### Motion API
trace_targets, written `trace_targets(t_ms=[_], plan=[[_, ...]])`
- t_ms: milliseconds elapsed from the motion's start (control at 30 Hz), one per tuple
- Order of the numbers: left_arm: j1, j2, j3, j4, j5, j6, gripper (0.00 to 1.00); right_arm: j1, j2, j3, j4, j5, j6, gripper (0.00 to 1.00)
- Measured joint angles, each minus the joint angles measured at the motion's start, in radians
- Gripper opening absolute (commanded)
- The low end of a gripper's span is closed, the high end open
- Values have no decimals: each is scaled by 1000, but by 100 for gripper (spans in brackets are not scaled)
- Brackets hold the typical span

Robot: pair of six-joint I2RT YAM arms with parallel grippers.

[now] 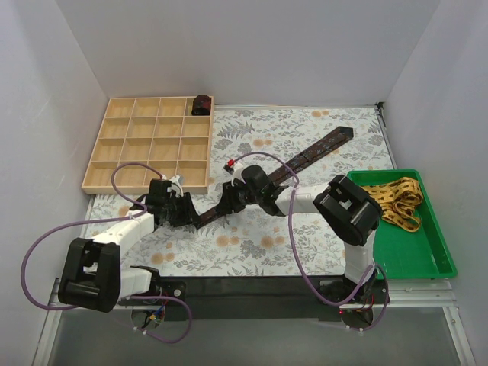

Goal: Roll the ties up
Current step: Roll the tie

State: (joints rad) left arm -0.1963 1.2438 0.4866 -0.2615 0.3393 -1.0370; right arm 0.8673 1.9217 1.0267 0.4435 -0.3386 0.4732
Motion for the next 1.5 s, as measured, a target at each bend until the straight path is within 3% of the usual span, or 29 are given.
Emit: trace_targets(t_ms=[433, 600, 700, 967, 1400, 1500], plan=[[-6, -143, -30, -52, -55, -69, 39, -8, -9, -127, 60, 23, 61, 24], [-9, -155, -41, -52, -55, -91, 37, -8, -66, -113, 25, 37, 33, 28], [-11, -148, -41, -48, -55, -97, 37, -8, -71, -40, -8, 46, 0, 36], [-27, -124, -41, -44, -55, -97, 38, -8, 63, 302, -222, 79, -125, 38], [-48, -165, -4, -61, -69, 14, 55, 5, 175, 432, -603, 186, -283, 41], [-100, -151, 58, -69, -84, 71, 66, 5, 165, 432, -631, 211, -298, 43]])
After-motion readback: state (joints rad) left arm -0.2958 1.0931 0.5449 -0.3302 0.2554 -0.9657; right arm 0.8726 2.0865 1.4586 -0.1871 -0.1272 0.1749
